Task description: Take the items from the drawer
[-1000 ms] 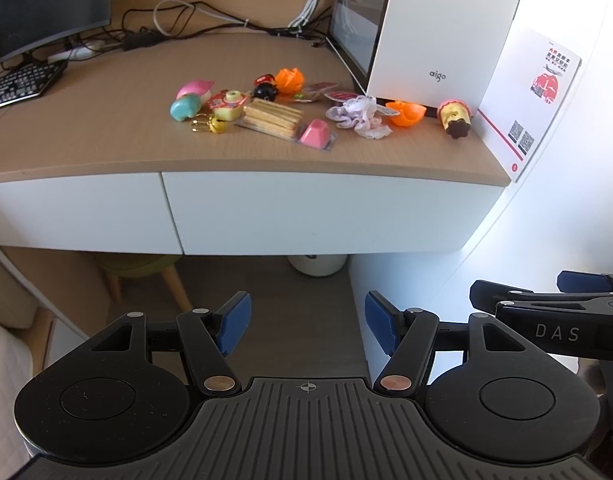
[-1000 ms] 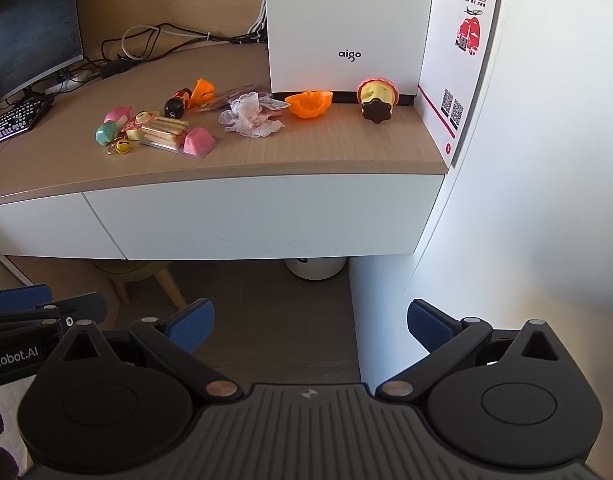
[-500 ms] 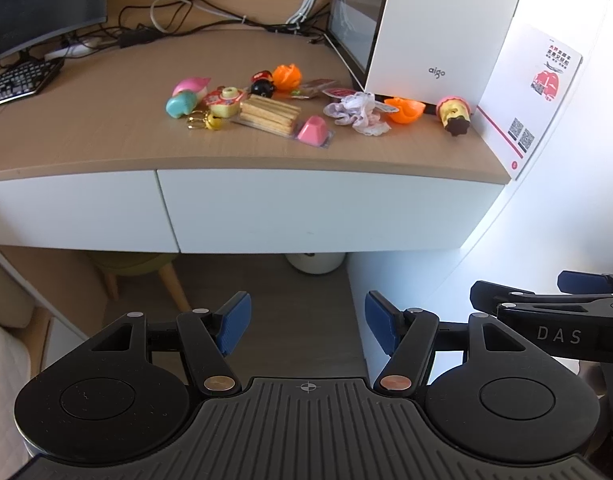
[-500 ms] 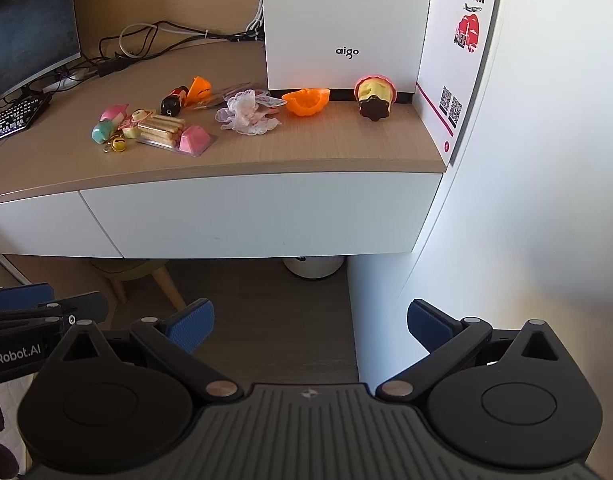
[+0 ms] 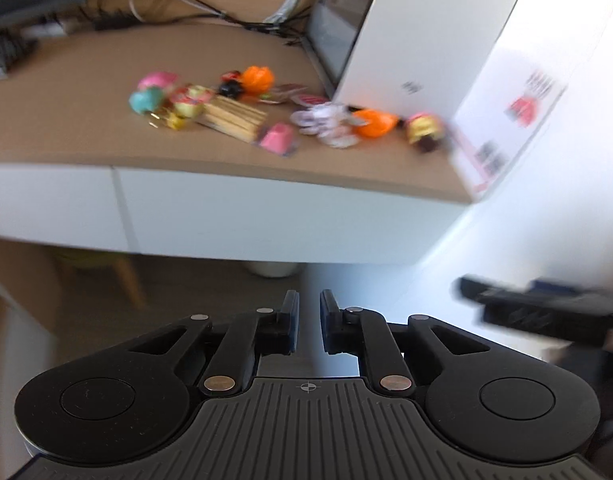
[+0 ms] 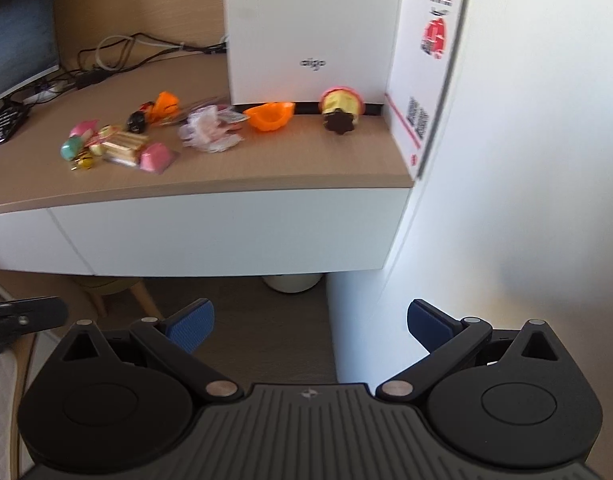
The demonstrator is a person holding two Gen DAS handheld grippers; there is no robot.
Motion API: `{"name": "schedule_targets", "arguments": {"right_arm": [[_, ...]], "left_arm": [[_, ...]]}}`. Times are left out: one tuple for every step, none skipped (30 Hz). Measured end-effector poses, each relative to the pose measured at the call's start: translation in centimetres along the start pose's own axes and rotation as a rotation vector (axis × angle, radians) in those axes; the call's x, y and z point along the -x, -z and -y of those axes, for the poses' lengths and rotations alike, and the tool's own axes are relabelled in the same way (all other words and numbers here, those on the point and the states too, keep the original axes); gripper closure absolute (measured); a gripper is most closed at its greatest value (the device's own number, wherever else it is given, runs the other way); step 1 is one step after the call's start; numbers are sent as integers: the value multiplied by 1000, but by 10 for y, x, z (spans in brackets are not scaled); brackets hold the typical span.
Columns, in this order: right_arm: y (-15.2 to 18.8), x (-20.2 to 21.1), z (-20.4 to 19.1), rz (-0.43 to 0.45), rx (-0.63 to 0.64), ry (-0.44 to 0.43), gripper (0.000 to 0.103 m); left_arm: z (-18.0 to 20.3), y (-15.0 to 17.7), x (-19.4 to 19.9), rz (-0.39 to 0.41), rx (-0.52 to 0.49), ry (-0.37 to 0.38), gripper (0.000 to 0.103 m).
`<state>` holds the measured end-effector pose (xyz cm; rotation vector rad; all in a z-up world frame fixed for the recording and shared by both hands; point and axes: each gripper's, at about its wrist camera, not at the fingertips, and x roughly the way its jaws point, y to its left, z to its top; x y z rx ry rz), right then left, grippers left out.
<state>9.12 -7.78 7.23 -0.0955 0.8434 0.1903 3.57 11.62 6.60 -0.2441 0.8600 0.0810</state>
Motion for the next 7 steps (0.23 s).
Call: {"name": "schedule_targets", "arguments": {"right_arm": [[-2, -3, 4, 1, -15, -14, 0], [-4, -5, 8, 2, -28, -34, 0], [-7, -7, 10, 5, -37, -55, 0], [-9, -9, 12, 7, -43, -75, 0], [-11, -11, 12, 11, -43, -93, 0], [-12, -13, 11, 16, -40, -108, 0], [-13, -16, 10, 25, -34, -121, 0]], "left_arm": [[6, -2, -5, -11, -32, -51, 89], [10, -4, -10, -31, -52, -50, 89], [8, -8, -14, -49, -44, 10, 89], [6, -11, -18, -64, -19, 68, 87], [5, -14, -21, -72, -7, 99, 87], [5, -17, -24, -68, -23, 101, 86], [5, -20, -27, -61, -43, 70, 86]]}}
